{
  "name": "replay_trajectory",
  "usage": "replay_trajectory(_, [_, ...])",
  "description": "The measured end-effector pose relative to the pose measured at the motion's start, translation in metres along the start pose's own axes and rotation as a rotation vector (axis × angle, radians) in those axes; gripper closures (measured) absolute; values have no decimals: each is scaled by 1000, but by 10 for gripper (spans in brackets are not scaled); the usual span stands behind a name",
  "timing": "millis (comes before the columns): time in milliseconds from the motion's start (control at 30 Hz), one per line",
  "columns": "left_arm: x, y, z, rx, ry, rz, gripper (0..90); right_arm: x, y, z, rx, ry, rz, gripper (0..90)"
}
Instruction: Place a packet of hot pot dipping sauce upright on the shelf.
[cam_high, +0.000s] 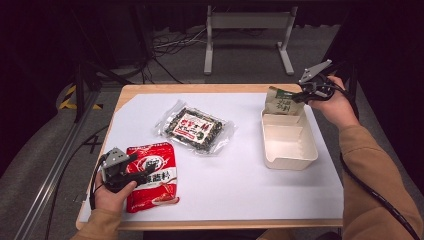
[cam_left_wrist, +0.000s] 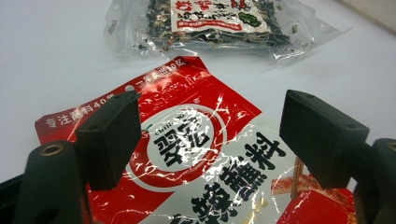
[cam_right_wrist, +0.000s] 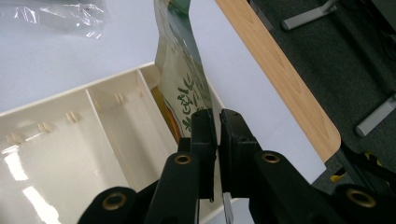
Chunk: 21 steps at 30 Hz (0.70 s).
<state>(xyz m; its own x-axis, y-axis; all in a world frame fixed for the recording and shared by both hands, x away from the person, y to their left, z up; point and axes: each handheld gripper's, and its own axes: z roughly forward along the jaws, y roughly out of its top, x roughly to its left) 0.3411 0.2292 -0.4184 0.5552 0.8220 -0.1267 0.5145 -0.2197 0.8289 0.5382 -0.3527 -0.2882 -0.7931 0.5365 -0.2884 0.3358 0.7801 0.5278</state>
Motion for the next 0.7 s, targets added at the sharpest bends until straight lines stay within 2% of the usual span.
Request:
replay_trajectory(167, [0,1,1,1,-1,5,212,0,-1,-2,-14,-14,20,728])
replay_trajectory(267, [-1,2,2,2,-4,5,213,0,0,-4,-31,-29,48,599])
replay_trajectory(367, [-1,2,3,0,-5,6,212,0,0,-7,-63,-56,66,508])
replay_trajectory(567, [-1,4,5,3,-11,11,212,0,-1,-16,-124,-120,137,440])
replay_trajectory(700, [-2,5,6,4,-15,20,212,1,0,-23,-173,-129,174,421])
